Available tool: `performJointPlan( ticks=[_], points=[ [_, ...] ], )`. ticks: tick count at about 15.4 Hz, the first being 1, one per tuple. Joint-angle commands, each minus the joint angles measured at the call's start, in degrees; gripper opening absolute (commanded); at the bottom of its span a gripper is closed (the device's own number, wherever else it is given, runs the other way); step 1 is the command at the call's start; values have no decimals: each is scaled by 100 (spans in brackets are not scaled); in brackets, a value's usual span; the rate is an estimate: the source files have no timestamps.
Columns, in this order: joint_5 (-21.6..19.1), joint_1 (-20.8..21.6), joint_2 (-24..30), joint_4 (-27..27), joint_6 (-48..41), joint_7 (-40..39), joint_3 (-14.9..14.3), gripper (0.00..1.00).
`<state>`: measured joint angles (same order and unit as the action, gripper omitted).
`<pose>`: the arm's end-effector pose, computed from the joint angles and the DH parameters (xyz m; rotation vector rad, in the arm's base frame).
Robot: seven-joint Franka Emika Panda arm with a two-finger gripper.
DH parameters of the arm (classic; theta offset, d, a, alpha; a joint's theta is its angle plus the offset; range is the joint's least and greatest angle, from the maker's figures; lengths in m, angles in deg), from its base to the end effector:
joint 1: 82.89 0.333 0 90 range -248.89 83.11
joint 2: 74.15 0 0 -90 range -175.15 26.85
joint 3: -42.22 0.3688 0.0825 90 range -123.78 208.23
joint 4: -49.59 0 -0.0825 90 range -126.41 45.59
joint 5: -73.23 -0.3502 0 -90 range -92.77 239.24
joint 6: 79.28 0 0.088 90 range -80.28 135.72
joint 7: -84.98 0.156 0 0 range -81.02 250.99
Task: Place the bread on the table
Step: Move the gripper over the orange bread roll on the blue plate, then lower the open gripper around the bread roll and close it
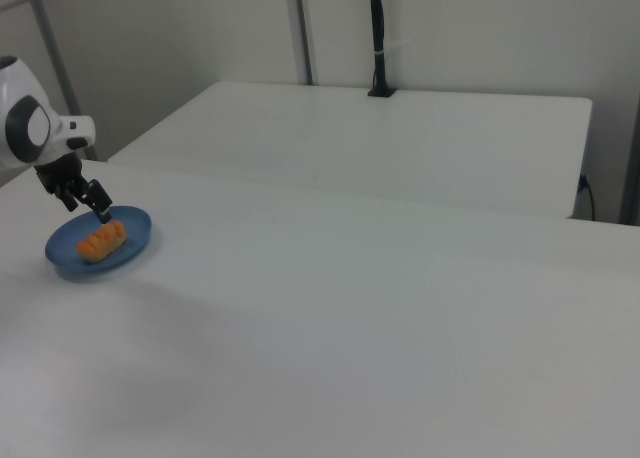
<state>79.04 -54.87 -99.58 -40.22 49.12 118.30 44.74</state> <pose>0.6140 0.3488 0.4245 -3.0572 0.0017 -0.3553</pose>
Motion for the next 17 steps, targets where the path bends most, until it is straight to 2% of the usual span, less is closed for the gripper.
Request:
performJointPlan(
  ticks=[1, 7, 17],
  points=[
    [341, 116, -374, 104, 518, 428, -49, 100],
    [667, 212, -699, 104, 950, 711, -49, 100],
    [711, 291, -955, 113, 1232, 711, -49, 100]
  ],
)
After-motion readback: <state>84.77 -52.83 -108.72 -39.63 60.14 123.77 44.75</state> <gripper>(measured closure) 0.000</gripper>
